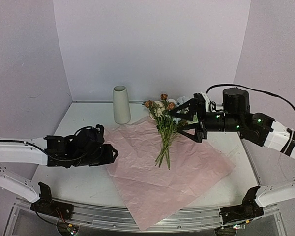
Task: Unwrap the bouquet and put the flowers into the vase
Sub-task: Unfold the wrapping paper at the center of the board, then pick up the fake flower from the wrapping paper.
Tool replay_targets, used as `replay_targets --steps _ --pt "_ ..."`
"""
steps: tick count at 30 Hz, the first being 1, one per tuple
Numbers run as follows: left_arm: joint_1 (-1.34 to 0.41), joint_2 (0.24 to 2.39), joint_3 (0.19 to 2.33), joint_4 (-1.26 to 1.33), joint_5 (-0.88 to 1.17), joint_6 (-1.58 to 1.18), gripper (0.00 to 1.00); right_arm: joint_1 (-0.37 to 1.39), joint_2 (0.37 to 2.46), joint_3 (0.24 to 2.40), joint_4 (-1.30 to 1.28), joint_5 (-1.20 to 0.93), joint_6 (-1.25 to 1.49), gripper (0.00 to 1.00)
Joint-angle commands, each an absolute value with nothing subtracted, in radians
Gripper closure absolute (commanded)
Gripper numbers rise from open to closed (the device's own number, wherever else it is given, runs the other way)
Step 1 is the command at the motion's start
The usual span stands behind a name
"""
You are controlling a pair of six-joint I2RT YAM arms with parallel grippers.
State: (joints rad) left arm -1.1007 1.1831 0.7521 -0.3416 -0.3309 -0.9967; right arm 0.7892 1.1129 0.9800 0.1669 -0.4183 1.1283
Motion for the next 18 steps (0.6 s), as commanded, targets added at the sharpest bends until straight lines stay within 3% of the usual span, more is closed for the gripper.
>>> replay_targets --steps 1,11,18 --pt "-1.105 1.131 0.811 -0.358 -0.399 -0.994 0.63 0.681 1.141 0.909 0.274 -0.526 1.346 0.02" --pt "-1.104 1.166 0.829 -0.362 -0.398 -0.952 0.61 0.393 1.168 0.952 0.322 -0.538 1.333 0.02" --pt "-1.104 1.335 0.975 -0.350 -0.330 -0.862 0.55 0.331 1.199 1.040 0.286 -0.495 1.220 0.02"
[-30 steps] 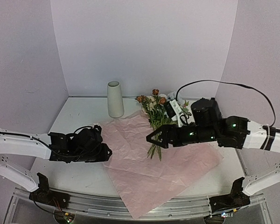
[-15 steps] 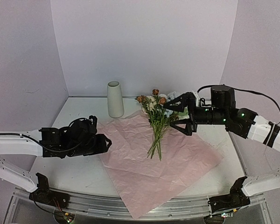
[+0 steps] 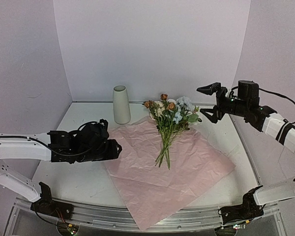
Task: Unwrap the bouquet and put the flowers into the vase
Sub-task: Pick up the fake flower from the wrapping paper.
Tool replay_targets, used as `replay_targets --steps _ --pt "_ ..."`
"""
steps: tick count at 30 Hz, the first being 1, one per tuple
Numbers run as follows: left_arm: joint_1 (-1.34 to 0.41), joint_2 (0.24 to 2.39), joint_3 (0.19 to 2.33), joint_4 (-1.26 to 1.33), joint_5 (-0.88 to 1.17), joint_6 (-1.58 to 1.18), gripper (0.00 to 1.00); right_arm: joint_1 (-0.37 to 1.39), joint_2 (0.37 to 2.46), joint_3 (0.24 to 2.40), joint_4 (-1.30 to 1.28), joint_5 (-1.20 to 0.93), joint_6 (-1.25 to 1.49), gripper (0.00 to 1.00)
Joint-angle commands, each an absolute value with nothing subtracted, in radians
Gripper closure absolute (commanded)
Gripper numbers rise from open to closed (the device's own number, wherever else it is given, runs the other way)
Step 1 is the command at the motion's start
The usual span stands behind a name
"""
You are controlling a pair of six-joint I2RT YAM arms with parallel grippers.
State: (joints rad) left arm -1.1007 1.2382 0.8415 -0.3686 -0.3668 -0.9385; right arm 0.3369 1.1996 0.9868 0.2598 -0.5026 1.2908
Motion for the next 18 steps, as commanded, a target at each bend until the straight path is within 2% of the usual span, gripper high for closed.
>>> replay_targets --steps 1,13,18 --pt "-1.104 1.372 1.005 -0.346 -0.314 -0.846 0.54 0.329 1.195 1.032 0.285 -0.483 1.209 0.02" --pt "-1.148 1.713 1.217 -0.228 -0.187 -0.739 0.33 0.325 1.154 0.916 0.278 -0.368 1.126 0.02" --pt "-1.168 1.875 1.346 -0.223 -0.169 -0.701 0.34 0.324 1.139 0.870 0.256 -0.284 1.103 0.02"
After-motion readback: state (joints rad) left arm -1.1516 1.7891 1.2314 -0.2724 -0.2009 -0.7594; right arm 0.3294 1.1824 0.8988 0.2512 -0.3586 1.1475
